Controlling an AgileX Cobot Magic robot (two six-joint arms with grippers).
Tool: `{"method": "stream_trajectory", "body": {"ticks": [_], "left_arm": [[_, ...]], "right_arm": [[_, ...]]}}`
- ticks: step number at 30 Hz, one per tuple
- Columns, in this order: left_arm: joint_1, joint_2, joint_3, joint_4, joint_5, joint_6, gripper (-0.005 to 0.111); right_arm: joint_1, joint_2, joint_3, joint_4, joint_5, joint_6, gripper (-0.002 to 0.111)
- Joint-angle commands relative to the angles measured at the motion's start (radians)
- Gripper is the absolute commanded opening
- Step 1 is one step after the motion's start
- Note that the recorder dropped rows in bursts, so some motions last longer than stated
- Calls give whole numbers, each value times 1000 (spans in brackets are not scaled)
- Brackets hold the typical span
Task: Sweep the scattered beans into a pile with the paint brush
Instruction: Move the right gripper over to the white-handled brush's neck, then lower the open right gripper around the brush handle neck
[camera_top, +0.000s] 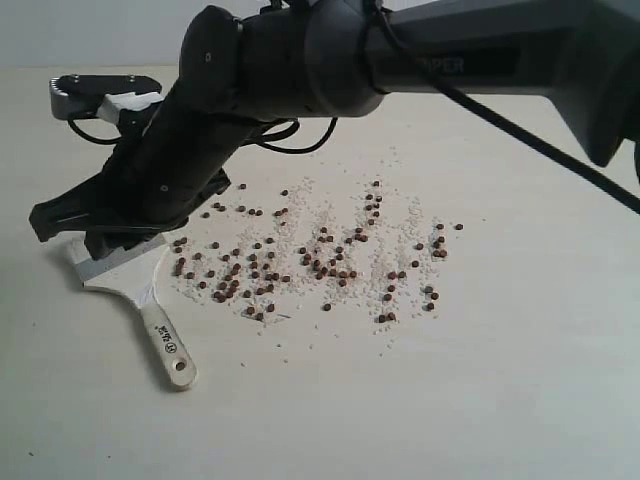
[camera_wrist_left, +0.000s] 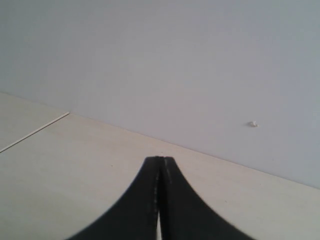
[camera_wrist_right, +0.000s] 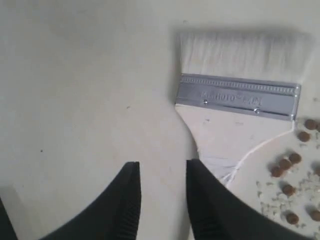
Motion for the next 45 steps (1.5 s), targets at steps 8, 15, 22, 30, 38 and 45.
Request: {"method": "stream_trajectory", "body": {"ticks": [8, 15, 22, 30, 38, 45], "left_arm": [[-5, -6, 3, -5, 6, -2, 0], [-5, -6, 3, -5, 6, -2, 0], [-5, -6, 3, -5, 6, -2, 0], [-5, -6, 3, -5, 6, -2, 0], [-5, -6, 3, -5, 6, -2, 0], [-5, -6, 3, -5, 6, -2, 0]], "right_arm": [[45, -4, -94, -382, 214, 225, 45], [99, 18, -161, -553, 293, 344, 45], [101, 105, -211, -536, 326, 357, 50], [109, 190, -323, -512, 359, 359, 51], [129, 257, -379, -563, 379, 400, 51], [129, 276, -384, -573, 374, 416, 53]]}}
